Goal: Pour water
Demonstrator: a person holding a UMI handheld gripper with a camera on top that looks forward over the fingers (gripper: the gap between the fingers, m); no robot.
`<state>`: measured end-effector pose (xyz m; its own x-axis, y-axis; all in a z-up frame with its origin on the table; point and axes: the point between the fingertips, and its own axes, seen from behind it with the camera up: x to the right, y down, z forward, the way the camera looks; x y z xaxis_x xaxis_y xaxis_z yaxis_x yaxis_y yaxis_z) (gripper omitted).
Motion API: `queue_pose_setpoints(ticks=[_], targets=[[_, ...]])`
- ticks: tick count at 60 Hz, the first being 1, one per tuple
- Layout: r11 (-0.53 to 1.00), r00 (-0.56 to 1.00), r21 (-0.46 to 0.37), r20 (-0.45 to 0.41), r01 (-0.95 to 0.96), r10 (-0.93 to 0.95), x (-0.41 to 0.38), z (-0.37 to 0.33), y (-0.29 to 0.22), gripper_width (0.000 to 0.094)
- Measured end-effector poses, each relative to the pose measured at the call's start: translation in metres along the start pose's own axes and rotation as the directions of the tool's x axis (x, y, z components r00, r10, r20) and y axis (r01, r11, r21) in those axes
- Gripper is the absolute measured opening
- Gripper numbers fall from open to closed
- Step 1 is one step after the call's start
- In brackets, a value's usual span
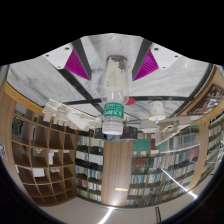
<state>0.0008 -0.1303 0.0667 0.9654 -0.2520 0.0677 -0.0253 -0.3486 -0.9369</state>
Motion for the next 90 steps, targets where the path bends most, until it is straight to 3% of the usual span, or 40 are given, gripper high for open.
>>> queue_pose_setpoints(ticks=[7,12,14,26,31,36,50,59,67,78,85,90], targets=[[1.0,1.0,0.013,0.021,-0.011,0.011,-0.011,0.031,-0.001,0.0775],[0.999,1.0,0.046,0.013,-0.007,0.006,-0.013,0.044,-0.006,0.0634],[0.998,1.0,0.063,-0.002,-0.004,0.004,-0.011,0.047,-0.009,0.0537],[0.997,1.0,0.069,-0.003,-0.028,0.029,-0.007,0.05,-0.012,0.0405],[0.998,0.999,0.067,-0.029,-0.011,0.013,0.002,0.049,-0.021,0.0403],[0.996,0.996,0.08,-0.091,0.032,-0.025,0.028,0.054,-0.043,0.0404],[0.898,0.839,0.111,-0.422,0.425,-0.345,0.093,0.092,-0.175,0.0403],[0.641,0.555,0.075,-0.584,0.764,-0.593,0.066,0.119,-0.273,0.04],[0.275,0.208,-0.004,-0.644,0.961,-0.737,-0.004,0.145,-0.325,0.0398],[-0.292,-0.318,-0.145,-0.615,0.945,-0.722,-0.111,0.195,-0.31,0.0401],[-0.47,-0.498,-0.207,-0.558,0.858,-0.664,-0.137,0.223,-0.282,0.0398],[-0.551,-0.558,-0.199,-0.553,0.81,-0.619,-0.156,0.227,-0.269,0.04]])
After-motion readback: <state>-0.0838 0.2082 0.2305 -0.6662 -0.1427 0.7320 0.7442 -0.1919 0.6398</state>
